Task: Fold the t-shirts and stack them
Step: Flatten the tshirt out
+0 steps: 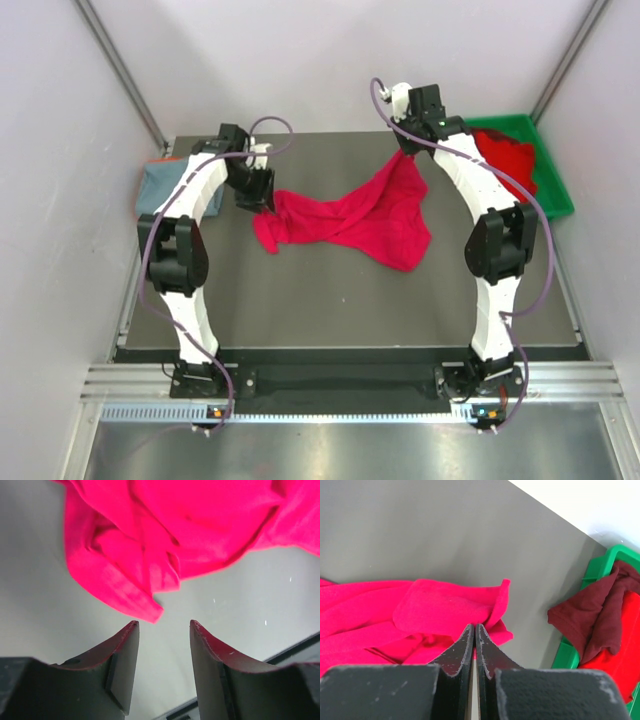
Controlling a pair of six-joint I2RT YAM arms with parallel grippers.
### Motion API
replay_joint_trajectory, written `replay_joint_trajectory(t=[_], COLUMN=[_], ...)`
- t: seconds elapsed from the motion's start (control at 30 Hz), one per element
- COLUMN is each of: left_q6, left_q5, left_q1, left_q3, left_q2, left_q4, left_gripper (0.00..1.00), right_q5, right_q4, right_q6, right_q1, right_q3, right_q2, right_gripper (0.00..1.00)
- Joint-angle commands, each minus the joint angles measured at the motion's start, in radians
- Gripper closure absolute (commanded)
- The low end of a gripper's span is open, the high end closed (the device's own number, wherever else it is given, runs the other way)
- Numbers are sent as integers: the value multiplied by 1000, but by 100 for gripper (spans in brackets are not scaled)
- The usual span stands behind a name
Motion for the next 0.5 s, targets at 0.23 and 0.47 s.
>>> replay_joint_trajectory(t=[0.23,0.47], left_q6=[-22,-36], left_q5=[-169,-215], left_q1=[-131,-147], left_q3=[-130,-93], left_q2=[48,127], left_q4=[76,118], left_gripper=[55,55], right_q5=[-4,-1], right_q4=[33,34], right_q6=[6,-2], right_q1=[13,11], right_q3=[56,47], right_q2=[5,-10], right_gripper=[100,100])
